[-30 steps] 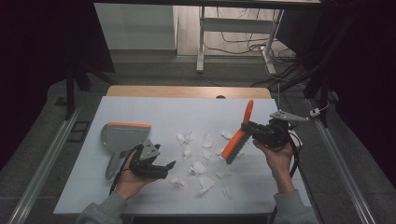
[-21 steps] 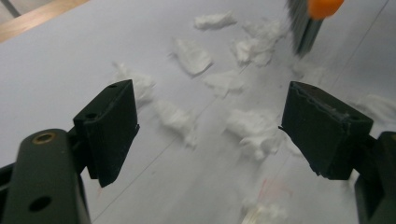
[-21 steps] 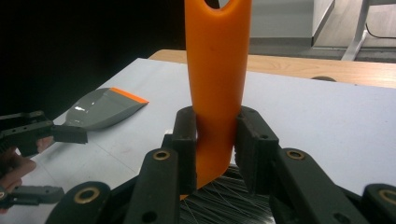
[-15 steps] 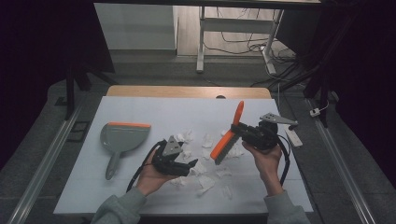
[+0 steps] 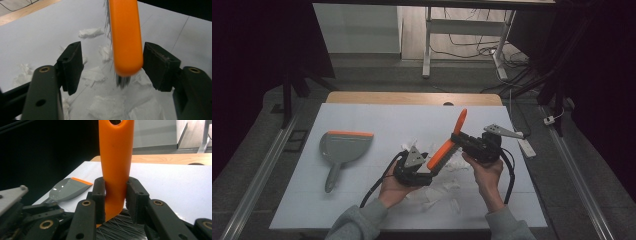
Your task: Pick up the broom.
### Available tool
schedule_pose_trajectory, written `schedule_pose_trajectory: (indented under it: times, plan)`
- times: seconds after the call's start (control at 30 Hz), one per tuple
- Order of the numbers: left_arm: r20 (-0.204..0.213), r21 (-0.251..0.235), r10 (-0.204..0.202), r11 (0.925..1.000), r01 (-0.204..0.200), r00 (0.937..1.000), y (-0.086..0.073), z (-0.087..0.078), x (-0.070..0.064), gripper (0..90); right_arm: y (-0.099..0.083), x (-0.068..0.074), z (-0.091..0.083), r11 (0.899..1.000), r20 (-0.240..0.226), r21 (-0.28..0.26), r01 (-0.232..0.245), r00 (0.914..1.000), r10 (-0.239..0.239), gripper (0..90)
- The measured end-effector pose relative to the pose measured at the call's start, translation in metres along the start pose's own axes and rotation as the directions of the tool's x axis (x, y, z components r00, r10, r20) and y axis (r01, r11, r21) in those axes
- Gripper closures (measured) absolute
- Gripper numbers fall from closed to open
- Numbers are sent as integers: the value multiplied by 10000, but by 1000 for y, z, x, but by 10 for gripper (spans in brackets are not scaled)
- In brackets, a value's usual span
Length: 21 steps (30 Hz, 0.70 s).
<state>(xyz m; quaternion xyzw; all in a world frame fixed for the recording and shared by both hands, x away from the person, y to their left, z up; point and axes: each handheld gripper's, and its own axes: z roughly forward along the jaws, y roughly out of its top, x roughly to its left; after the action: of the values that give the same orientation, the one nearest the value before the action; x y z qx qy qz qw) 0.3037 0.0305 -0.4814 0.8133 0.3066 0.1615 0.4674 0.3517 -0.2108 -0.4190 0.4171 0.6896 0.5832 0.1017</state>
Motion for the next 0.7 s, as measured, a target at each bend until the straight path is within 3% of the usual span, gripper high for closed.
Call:
schedule_pose_trajectory:
  times: [0.13, 0.3, 0.43, 0.5, 0.7]
  plan:
    - [-124, -152, -88, 9998, 86, 9999, -4, 7, 0, 453, -4, 2, 5, 9996, -275, -49, -288, 9992, 287, 711]
    - [-230, 109, 40, 9999, -38, 9997, -7, 10, 4, 709, -9, 3, 9, 9993, -363, 86, -371, 9986, 374, 710]
    - [-384, 147, -57, 9999, 62, 9992, -8, 9, 8, 758, -10, 3, 11, 9987, -464, 140, -500, 9976, 506, 710]
    - [-579, 165, 149, 9998, -139, 9982, -6, 4, 8, 768, -10, 5, 12, 9990, -522, 53, -442, 9976, 444, 709]
    - [-401, 376, 423, 9985, -408, 9983, -1, -5, 13, 776, -8, 6, 11, 10000, -815, -22, 32, 9967, -34, 669]
